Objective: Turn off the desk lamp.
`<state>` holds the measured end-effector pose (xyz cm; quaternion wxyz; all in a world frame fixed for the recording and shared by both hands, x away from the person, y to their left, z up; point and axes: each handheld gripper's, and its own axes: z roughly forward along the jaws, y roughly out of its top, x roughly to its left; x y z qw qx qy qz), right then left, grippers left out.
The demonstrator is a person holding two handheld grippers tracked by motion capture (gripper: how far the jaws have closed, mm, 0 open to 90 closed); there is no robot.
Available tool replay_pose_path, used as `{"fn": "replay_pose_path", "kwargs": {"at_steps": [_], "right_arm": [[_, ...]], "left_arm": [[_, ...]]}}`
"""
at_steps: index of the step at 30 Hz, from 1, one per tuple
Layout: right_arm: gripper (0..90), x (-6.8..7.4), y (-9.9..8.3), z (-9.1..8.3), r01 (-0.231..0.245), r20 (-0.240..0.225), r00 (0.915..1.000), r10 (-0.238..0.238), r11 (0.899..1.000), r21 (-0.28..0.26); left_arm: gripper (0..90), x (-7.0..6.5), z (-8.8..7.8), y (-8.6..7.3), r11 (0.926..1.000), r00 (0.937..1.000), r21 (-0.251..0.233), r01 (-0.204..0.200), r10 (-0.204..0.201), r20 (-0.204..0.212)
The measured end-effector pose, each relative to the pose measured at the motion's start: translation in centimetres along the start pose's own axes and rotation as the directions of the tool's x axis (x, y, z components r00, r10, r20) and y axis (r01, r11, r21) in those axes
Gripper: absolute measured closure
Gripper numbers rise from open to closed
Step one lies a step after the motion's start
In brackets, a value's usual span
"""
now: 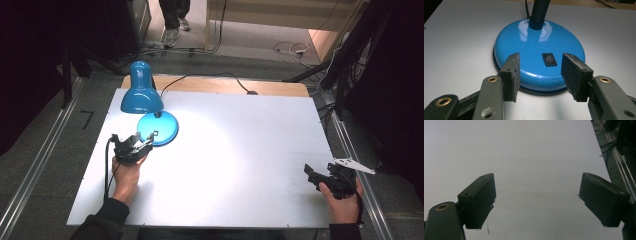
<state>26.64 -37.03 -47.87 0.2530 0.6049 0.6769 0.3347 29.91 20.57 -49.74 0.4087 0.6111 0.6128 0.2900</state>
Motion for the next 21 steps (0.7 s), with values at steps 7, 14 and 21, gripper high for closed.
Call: {"fn": "replay_pose_path", "kwargs": {"at_steps": [7,14,21], "right_arm": [[12.9,0.0,0.0,0.0,0.002,0.001,1.0000,-0.002,1.000,0.001],[13.0,0.0,0.0,0.0,0.001,0.001,1.0000,-0.001,1.000,-0.001],[13.0,0.0,0.0,0.1,0.003,0.001,1.0000,-0.003,1.000,0.000]], "left_arm": [[66.3,-0.2,0.4,0.2,0.9999,0.9999,-0.009,-0.008,0.008,0.015],[79.4,-0.5,0.8,0.4,0.9998,0.9996,-0.014,-0.013,0.014,0.023],[89.7,-0.5,1.5,0.5,0.9998,0.9991,-0.003,-0.019,0.019,0.038]]}}
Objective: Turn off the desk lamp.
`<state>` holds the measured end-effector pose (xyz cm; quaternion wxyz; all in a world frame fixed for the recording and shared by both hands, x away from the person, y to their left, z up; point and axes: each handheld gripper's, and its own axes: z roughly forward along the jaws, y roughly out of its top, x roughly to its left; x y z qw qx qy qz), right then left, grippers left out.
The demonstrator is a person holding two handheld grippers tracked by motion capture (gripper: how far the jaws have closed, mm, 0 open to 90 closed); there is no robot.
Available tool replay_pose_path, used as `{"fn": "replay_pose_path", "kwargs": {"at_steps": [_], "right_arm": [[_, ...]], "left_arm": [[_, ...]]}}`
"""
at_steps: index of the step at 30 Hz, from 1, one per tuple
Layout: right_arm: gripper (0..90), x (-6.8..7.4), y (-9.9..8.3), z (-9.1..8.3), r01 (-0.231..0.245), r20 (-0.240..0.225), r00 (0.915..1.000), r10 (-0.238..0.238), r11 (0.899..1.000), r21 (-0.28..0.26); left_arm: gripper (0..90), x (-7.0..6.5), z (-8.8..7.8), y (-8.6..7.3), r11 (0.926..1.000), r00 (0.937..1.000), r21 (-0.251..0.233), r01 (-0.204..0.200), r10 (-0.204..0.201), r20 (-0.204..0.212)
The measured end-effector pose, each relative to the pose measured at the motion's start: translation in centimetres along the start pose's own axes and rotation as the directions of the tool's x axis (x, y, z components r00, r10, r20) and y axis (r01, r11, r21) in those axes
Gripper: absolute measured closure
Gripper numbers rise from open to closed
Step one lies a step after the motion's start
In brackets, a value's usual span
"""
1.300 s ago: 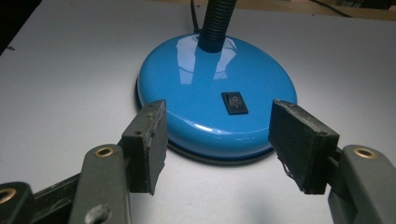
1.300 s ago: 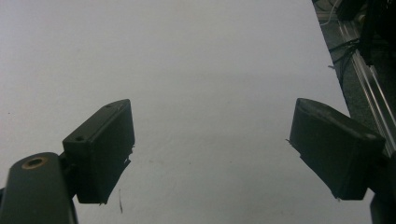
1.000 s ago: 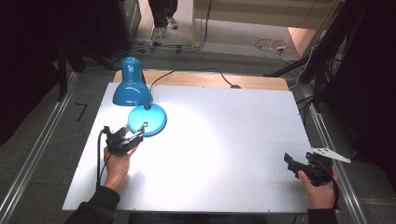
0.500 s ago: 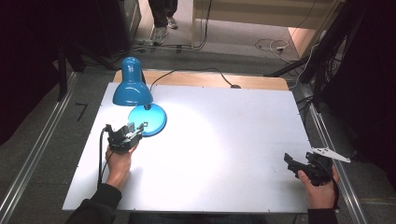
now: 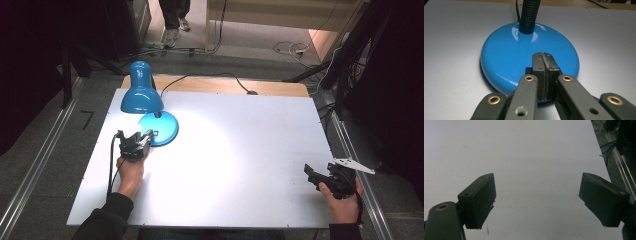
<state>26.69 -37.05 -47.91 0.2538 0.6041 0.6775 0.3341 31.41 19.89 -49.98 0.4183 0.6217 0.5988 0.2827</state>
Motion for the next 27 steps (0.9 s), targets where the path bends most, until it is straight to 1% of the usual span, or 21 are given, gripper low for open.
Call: {"fn": "replay_pose_path", "kwargs": {"at_steps": [2,8,19,27], "right_arm": [[13.0,0.0,0.0,0.0,0.000,0.001,1.0000,0.000,1.000,0.000],[13.0,0.0,0.0,0.0,-0.001,0.000,1.0000,0.001,1.000,0.000],[13.0,0.0,0.0,0.0,-0.005,-0.002,1.0000,0.005,1.000,0.001],[13.0,0.0,0.0,0.1,-0.004,-0.003,1.0000,0.004,1.000,0.002]], "left_arm": [[89.9,0.0,0.2,0.1,1.0000,1.0000,0.009,-0.002,0.002,0.002],[90.0,-0.3,0.7,0.3,0.9999,0.9999,0.012,-0.012,0.012,0.006],[90.0,-0.5,1.7,0.3,0.9997,0.9999,0.023,-0.012,0.013,-0.010],[90.0,-0.6,1.8,0.3,0.9995,0.9996,0.022,-0.024,0.024,-0.016]]}}
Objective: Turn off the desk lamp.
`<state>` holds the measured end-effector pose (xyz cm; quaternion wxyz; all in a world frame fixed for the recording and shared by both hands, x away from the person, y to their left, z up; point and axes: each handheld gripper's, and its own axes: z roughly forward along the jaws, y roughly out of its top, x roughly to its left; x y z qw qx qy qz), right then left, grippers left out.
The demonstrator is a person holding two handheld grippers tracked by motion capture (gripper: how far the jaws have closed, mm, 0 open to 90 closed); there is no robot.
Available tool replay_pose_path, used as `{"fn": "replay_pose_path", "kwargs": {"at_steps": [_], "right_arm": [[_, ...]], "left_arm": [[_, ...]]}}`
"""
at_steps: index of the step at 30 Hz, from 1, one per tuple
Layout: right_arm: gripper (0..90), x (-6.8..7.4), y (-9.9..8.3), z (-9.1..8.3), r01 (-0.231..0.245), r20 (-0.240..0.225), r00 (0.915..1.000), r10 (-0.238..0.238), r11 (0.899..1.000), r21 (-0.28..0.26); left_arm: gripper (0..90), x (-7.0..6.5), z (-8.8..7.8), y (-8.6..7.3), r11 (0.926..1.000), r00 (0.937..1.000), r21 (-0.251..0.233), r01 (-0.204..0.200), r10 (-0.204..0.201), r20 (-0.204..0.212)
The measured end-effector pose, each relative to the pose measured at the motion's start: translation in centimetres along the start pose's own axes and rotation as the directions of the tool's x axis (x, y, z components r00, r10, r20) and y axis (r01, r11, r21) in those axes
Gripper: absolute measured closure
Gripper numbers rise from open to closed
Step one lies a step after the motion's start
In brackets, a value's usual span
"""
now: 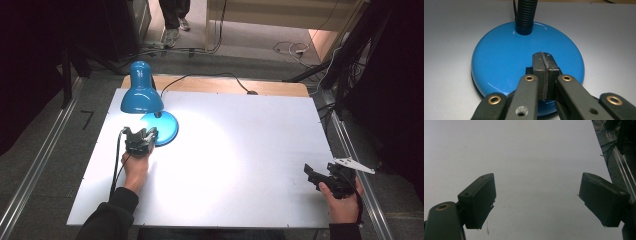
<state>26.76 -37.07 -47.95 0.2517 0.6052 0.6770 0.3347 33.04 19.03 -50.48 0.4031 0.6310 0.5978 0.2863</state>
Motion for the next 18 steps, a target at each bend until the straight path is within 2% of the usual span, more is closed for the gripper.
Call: {"fn": "replay_pose_path", "kwargs": {"at_steps": [7,18], "right_arm": [[13.0,0.01,0.01,0.01,-0.001,-0.002,1.0000,0.001,1.000,0.000],[13.0,0.07,0.04,0.00,0.004,-0.004,1.0000,-0.004,1.000,-0.003]], "left_arm": [[90.0,-0.03,0.00,0.10,0.9998,0.9999,0.012,-0.016,0.016,-0.006],[90.0,0.00,0.10,0.25,0.9998,1.0000,0.016,-0.008,0.008,-0.003]]}}
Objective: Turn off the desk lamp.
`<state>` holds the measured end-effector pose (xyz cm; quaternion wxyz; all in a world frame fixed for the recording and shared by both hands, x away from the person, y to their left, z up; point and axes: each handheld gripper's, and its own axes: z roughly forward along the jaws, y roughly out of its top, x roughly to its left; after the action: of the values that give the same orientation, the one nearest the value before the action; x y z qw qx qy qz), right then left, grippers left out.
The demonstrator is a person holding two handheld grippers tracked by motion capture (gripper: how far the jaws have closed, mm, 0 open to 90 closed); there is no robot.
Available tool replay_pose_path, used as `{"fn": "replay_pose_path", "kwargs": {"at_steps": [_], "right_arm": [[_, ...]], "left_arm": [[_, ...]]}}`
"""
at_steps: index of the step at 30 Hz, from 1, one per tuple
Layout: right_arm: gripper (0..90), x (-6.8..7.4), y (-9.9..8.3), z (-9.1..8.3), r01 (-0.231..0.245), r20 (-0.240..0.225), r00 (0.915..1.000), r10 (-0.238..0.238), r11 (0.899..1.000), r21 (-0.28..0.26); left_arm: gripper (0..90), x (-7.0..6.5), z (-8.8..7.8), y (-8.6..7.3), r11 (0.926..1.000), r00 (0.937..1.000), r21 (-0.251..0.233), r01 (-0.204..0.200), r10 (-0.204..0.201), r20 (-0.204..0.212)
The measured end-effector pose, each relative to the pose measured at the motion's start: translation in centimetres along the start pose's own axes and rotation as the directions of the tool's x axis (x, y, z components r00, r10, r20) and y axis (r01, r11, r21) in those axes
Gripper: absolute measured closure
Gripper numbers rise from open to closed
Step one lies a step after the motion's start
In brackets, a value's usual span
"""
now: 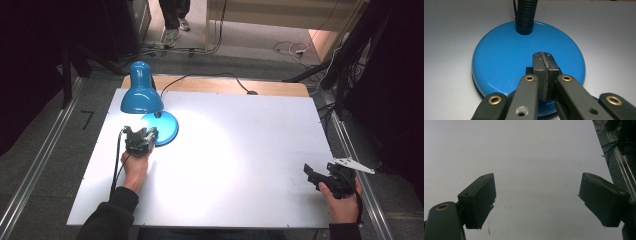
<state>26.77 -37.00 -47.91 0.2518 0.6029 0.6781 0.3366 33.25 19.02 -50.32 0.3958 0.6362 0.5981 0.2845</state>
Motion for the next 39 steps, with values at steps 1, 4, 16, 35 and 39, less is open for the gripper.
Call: {"fn": "replay_pose_path", "kwargs": {"at_steps": [1,4,16,35,39], "right_arm": [[13.0,0.02,0.01,0.02,0.002,-0.001,1.0000,-0.002,1.000,0.000],[13.0,0.04,0.01,0.02,0.002,-0.001,1.0000,-0.002,1.000,0.001],[13.0,-0.04,0.05,0.03,-0.004,-0.003,1.0000,0.004,1.000,-0.002],[13.0,-0.02,0.04,-0.03,-0.002,-0.004,1.0000,0.002,1.000,-0.003],[13.0,0.01,0.04,-0.05,-0.003,-0.004,1.0000,0.003,1.000,-0.003]], "left_arm": [[90.0,-0.01,0.01,0.02,1.0000,1.0000,0.001,-0.002,0.002,-0.001],[90.0,0.00,0.08,0.05,1.0000,1.0000,0.000,-0.002,0.002,-0.002],[90.0,0.53,0.58,0.63,0.9982,0.9993,-0.051,0.030,-0.032,-0.021],[69.9,0.77,0.21,0.91,0.9941,0.9975,-0.085,0.067,-0.069,-0.016],[57.7,0.89,0.14,0.96,0.9934,0.9970,-0.087,0.075,-0.076,-0.011]]}}
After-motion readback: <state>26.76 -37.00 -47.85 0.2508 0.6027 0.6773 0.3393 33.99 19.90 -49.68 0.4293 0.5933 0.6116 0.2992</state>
